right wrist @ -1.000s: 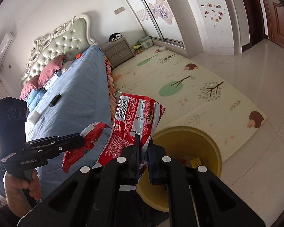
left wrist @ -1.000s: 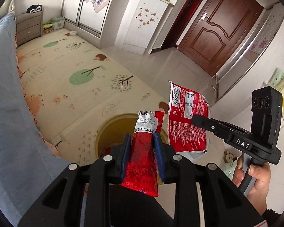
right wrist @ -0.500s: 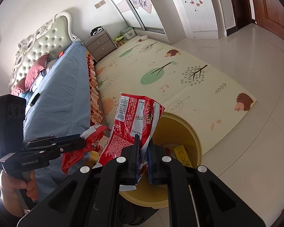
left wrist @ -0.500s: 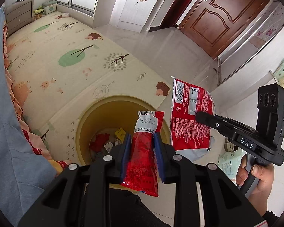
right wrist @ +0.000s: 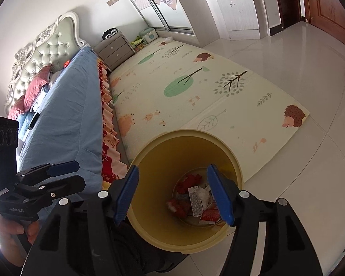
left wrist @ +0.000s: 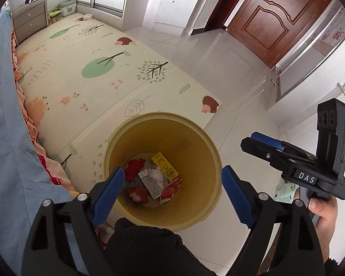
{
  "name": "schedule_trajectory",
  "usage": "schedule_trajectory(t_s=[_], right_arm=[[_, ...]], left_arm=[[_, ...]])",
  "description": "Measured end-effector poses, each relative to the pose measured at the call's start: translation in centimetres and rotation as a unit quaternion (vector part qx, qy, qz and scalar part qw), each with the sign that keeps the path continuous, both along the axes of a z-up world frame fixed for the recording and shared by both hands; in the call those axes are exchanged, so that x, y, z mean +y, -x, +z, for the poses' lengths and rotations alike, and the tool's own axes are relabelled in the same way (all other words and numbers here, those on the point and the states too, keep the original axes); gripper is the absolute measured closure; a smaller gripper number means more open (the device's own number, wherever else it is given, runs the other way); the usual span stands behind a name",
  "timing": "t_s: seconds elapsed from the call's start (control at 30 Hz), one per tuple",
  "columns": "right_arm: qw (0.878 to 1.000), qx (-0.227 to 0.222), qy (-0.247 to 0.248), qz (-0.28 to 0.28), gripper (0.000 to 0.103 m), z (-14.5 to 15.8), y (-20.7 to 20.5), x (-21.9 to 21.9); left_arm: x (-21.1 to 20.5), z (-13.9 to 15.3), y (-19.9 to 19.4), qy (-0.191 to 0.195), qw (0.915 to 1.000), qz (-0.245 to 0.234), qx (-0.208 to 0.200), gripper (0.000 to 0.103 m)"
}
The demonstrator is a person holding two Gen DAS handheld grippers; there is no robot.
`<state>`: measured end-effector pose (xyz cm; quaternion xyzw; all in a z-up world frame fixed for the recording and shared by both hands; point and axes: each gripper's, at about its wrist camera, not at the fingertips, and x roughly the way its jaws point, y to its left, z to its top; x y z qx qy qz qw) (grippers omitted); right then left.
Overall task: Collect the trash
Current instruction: 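Move both grippers back over the bed toward the foam pieces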
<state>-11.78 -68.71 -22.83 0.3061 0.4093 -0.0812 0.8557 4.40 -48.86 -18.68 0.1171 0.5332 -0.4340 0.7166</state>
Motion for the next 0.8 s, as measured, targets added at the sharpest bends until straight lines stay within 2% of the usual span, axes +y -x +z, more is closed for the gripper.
schedule_trajectory(t_s=[0.33,0.5,0.8], right_arm=[[1.0,-0.011,0.016,0.011,0.042,2.2,-0.4,1.2],[0.999,-0.03,0.03,0.028,0.042,4.3,-1.1,2.7],[0.993,-0.069,0.051,0.082,0.042,8.1,-4.2,7.8]], left_arm=[[1.4,2.2,0.3,0.027,0.9995,0.001,-0.014,0.017],[3.4,4.5,0.4,0.044,0.9979,0.01,-0.046,0.017],[10.0,8.8,-0.6,0.061,0.9893,0.069,-0.113,0.015]])
